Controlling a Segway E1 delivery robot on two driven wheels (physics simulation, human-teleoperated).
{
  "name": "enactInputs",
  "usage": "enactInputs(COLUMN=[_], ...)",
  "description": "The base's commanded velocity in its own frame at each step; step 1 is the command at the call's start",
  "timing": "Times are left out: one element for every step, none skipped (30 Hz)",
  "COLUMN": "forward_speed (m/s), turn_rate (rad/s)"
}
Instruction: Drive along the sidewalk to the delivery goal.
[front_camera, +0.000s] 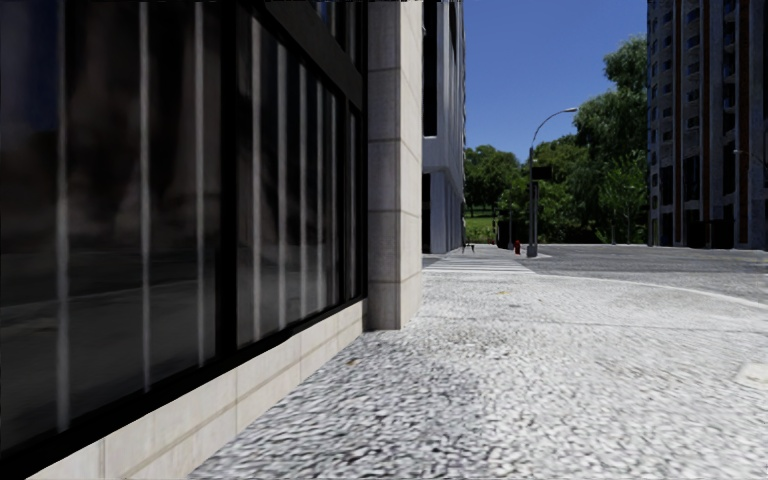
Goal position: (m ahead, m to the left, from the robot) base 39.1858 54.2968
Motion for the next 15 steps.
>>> enactInputs(forward_speed=[1.27,1.27,1.27,1.27,1.27,1.27,1.27,1.26,1.26,1.26,1.26,1.26,1.26,1.26,1.26], turn_rate=[-0.64,-0.64,-0.64,-0.64,-0.64,-0.64,-0.64,-0.64,-0.63,-0.59,-0.59,-0.53,-0.46,-0.37,-0.32])
